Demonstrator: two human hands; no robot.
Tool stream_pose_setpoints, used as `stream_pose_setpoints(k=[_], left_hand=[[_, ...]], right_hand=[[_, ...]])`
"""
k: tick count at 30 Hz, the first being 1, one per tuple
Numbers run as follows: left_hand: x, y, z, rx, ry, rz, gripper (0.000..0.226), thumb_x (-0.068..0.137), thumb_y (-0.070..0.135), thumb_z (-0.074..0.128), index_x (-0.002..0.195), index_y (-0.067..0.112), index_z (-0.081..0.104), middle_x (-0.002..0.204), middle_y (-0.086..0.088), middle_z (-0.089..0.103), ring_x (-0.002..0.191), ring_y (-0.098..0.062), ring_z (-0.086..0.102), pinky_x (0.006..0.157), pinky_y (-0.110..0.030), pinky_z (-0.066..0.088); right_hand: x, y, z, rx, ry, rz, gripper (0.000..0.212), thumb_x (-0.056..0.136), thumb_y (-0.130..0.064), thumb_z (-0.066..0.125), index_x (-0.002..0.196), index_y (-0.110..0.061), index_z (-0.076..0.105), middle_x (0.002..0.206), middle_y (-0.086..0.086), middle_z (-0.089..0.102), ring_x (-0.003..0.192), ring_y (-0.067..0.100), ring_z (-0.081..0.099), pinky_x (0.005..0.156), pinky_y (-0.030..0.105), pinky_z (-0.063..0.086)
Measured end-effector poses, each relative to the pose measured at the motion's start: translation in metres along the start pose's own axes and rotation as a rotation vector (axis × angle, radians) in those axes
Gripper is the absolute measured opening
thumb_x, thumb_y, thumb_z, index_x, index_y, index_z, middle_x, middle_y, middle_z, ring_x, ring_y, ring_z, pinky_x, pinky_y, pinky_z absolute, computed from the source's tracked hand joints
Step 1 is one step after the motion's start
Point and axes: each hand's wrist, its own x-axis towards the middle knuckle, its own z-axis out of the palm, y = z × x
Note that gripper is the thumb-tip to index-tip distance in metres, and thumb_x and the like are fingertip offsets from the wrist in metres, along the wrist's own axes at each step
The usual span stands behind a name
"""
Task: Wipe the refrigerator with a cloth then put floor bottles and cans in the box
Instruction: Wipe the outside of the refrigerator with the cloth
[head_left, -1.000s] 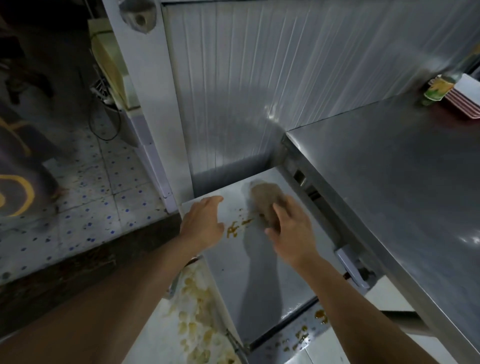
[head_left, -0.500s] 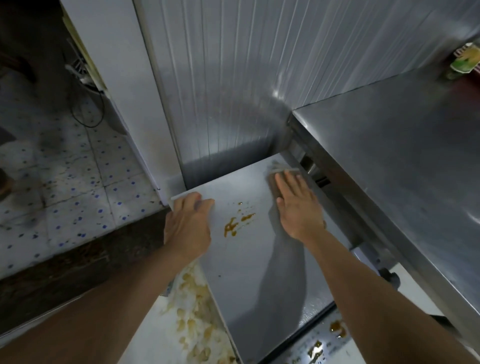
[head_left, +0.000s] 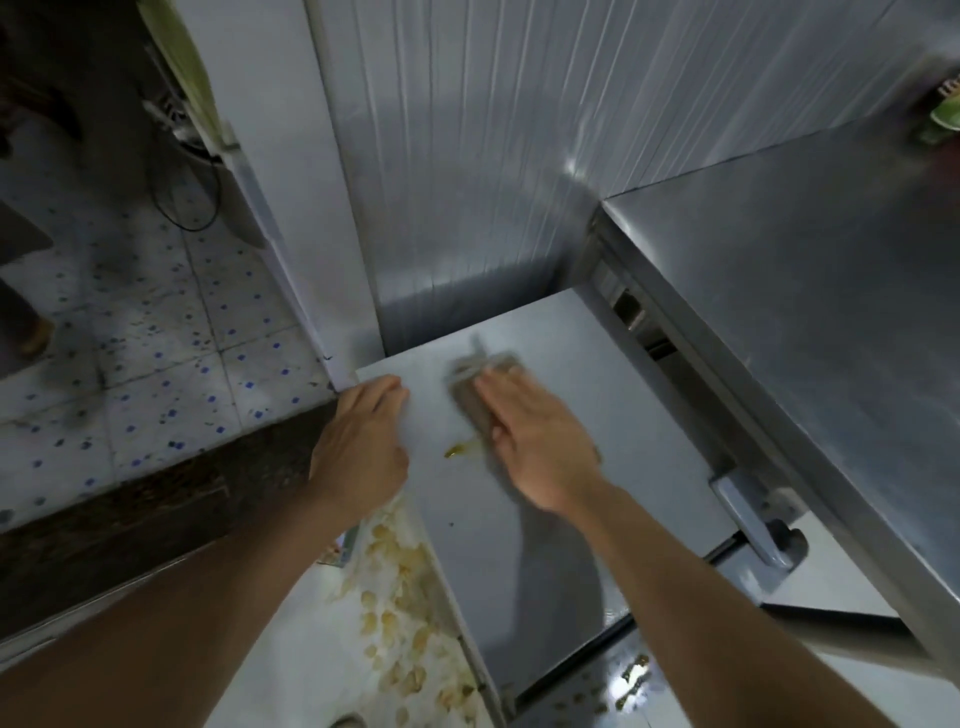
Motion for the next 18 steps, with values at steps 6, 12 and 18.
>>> stream_pose_setpoints(k=[6,12,18], left_hand=[[-0.013,-0.008,0.0,-0.022,-0.001,0.011,0.065,0.083,0.01,0.06,0.141,0.012,0.033,0.152,-0.001,0.024,0.138,-0.02,0.02,0.11,-0.029,0.022],[-0.027,-0.014,0.0,-0.112,-0.041,-0.025,0.068,0.086,0.009,0.058,0.144,0.018,0.026,0.156,0.009,0.012,0.14,-0.013,0.024,0.109,-0.031,0.031],[-0.037,-0.02,0.002,-0.129,-0.067,-0.001,0.071,0.087,0.003,0.055,0.147,0.02,0.021,0.157,0.01,0.005,0.143,-0.013,0.016,0.112,-0.034,0.029]], right_hand=[[0.015,-0.044,0.018,-0.077,-0.025,0.067,0.055,0.095,-0.026,0.031,0.148,-0.02,0.021,0.157,0.0,0.018,0.146,0.024,0.008,0.117,0.042,0.018],[-0.024,-0.036,0.013,-0.12,-0.055,-0.019,0.055,0.093,-0.031,0.03,0.147,-0.025,0.025,0.156,-0.004,0.02,0.145,0.02,0.012,0.116,0.044,0.019],[-0.022,-0.073,0.031,-0.151,-0.004,0.183,0.057,0.094,-0.035,0.024,0.149,-0.02,0.017,0.158,0.0,0.013,0.146,0.025,0.005,0.116,0.043,0.021]])
